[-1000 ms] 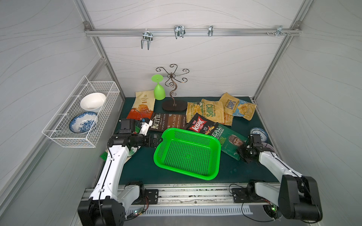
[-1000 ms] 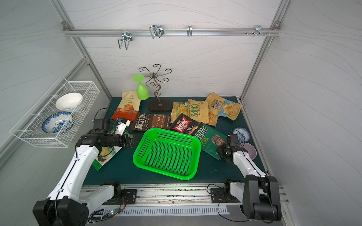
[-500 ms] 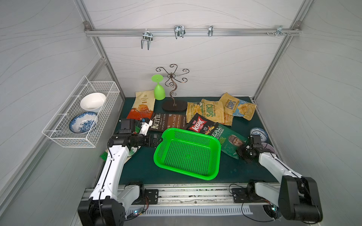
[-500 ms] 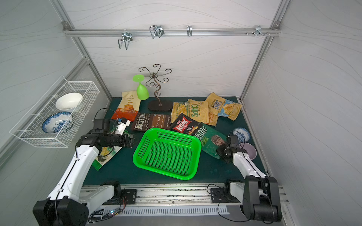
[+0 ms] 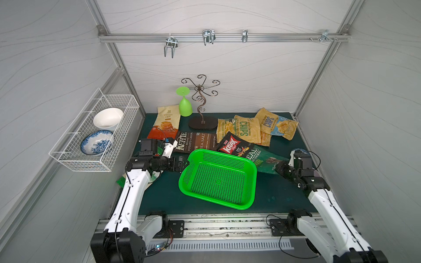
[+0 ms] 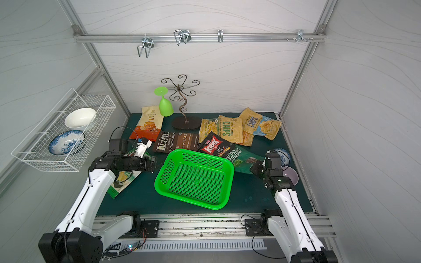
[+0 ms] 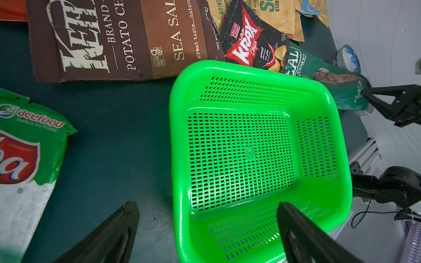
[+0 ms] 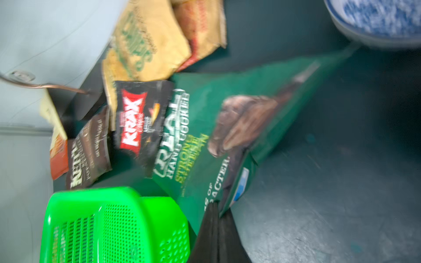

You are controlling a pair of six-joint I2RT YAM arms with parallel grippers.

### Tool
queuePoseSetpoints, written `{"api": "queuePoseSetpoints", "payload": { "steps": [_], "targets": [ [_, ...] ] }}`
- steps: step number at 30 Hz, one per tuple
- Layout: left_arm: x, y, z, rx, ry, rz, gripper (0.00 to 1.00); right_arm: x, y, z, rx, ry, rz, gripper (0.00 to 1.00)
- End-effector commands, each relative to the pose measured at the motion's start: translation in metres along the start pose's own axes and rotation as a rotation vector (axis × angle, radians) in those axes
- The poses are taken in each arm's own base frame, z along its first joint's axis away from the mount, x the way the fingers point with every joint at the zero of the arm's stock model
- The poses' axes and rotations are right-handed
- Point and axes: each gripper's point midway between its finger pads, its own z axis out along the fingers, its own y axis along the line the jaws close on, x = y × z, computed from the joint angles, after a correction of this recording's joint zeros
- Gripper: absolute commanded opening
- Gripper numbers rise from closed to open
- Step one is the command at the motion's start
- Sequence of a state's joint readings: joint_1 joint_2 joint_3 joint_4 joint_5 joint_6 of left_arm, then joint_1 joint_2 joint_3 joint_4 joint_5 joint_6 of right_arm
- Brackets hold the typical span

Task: Put the potato chips into the basket
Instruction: Pick up the potato chip from the center of the board.

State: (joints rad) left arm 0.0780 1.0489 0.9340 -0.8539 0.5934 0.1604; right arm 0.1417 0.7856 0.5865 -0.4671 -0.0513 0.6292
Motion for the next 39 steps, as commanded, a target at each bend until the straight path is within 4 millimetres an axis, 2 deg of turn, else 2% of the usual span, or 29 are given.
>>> {"api": "queuePoseSetpoints", "payload": {
  "steps": [1,7,15,22,27,31,34,39],
  "targets": [
    [-0.012,0.001,-0.004,-0.013,-0.051,0.029,0.99,-0.015,0.015,-0.017,0.023,-0.041,-0.137,0.00],
    [-0.011,0.002,-0.002,-0.015,-0.046,0.025,0.99,-0.045,0.059,-0.038,-0.009,-0.099,-0.265,0.00],
    [-0.010,0.004,-0.002,-0.022,-0.044,0.025,0.99,-0.092,0.117,-0.081,-0.092,-0.218,-0.388,0.00],
    [-0.011,0.006,-0.001,-0.032,-0.042,0.024,0.99,-0.111,0.160,-0.125,-0.199,-0.292,-0.480,0.00],
    [-0.011,0.011,0.001,-0.054,-0.037,0.015,0.99,-0.110,0.190,-0.154,-0.309,-0.309,-0.538,0.00],
    [-0.012,0.016,0.002,-0.076,-0.037,0.007,0.99,-0.099,0.218,-0.170,-0.439,-0.275,-0.584,0.00],
    [-0.012,0.023,0.003,-0.109,-0.030,-0.004,0.99,-0.081,0.243,-0.172,-0.531,-0.205,-0.632,0.00],
    [-0.014,0.031,0.003,-0.151,-0.030,-0.014,0.99,-0.045,0.281,-0.163,-0.614,-0.104,-0.746,0.00]
  ]
}}
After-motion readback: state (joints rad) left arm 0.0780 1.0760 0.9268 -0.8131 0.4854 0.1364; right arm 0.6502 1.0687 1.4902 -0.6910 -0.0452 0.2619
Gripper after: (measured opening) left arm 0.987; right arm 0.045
